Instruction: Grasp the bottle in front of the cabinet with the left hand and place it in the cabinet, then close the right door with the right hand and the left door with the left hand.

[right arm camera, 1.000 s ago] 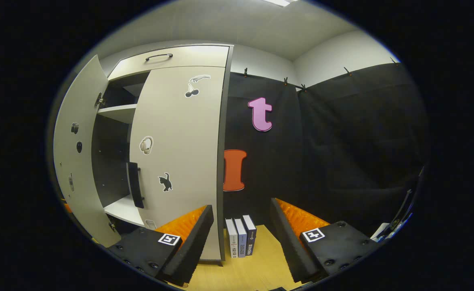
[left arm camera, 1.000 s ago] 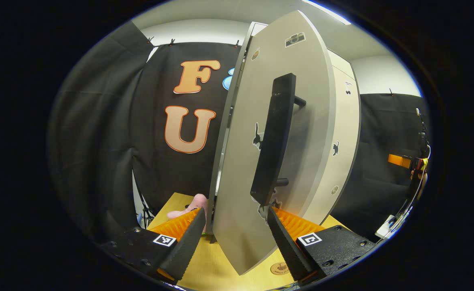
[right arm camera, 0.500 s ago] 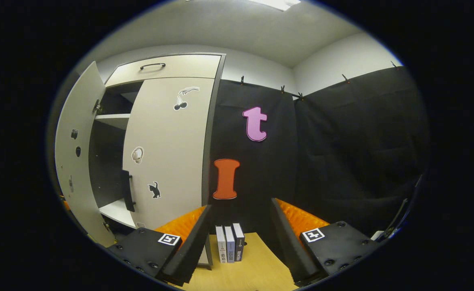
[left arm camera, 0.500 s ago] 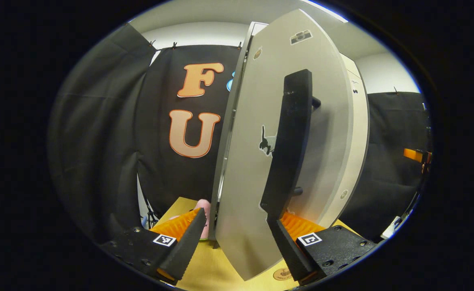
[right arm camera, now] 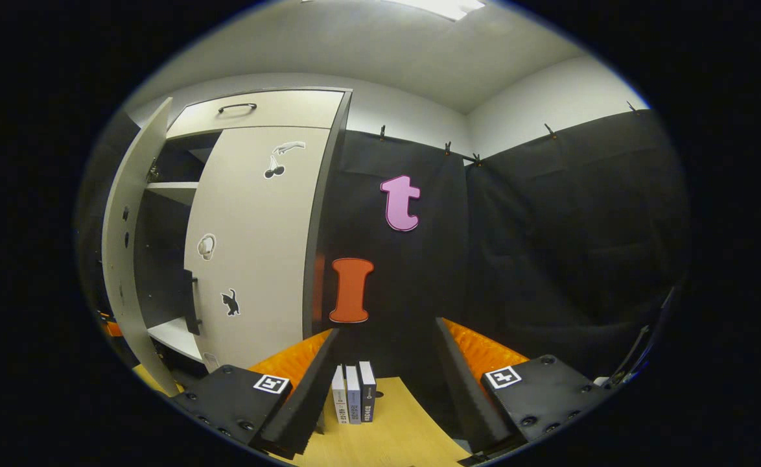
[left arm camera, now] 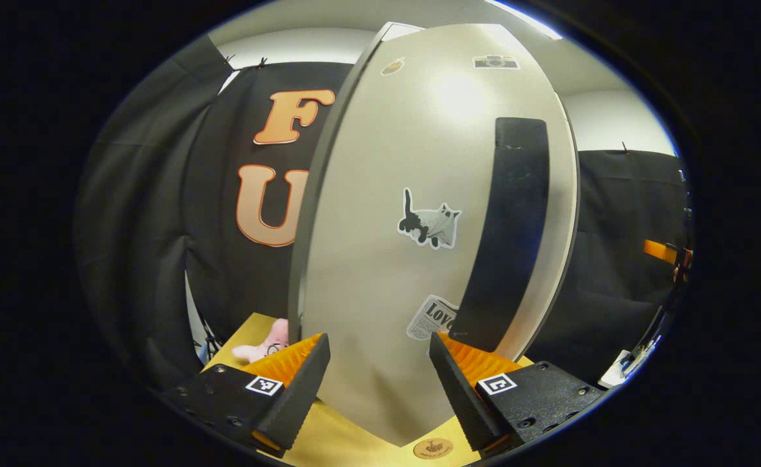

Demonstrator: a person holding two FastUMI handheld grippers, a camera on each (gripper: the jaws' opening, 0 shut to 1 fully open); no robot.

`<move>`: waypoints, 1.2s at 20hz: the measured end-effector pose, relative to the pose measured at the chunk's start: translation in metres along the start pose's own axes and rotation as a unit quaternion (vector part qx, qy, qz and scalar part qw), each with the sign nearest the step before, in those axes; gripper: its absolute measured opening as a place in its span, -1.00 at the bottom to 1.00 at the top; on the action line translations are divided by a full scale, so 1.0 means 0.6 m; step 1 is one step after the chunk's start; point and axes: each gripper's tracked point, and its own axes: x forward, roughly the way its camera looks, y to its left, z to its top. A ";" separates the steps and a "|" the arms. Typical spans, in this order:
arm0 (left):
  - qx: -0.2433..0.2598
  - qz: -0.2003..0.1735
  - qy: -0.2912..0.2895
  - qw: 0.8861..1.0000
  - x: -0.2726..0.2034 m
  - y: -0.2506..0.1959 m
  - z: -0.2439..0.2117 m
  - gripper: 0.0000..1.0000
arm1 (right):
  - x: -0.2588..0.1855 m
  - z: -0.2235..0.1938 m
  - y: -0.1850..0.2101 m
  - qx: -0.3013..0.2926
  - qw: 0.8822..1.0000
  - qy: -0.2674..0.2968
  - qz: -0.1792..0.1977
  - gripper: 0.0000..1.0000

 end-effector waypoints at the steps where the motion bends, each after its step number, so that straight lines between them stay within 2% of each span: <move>1: -0.002 -0.008 0.002 1.000 0.017 -0.013 -0.003 0.89 | 0.000 0.000 -0.006 -0.002 1.000 -0.001 -0.002 0.87; 4: -0.007 -0.024 0.009 1.000 0.054 -0.037 -0.024 0.89 | 0.001 -0.005 -0.021 -0.005 1.000 0.001 -0.008 0.87; 17: 0.018 -0.001 0.009 1.000 0.088 -0.071 -0.021 0.89 | 0.006 -0.012 -0.065 0.001 1.000 0.002 -0.025 0.87; 24: 0.014 0.000 0.014 1.000 0.092 -0.077 -0.023 0.89 | 0.011 -0.019 -0.088 0.002 0.999 0.004 -0.038 0.87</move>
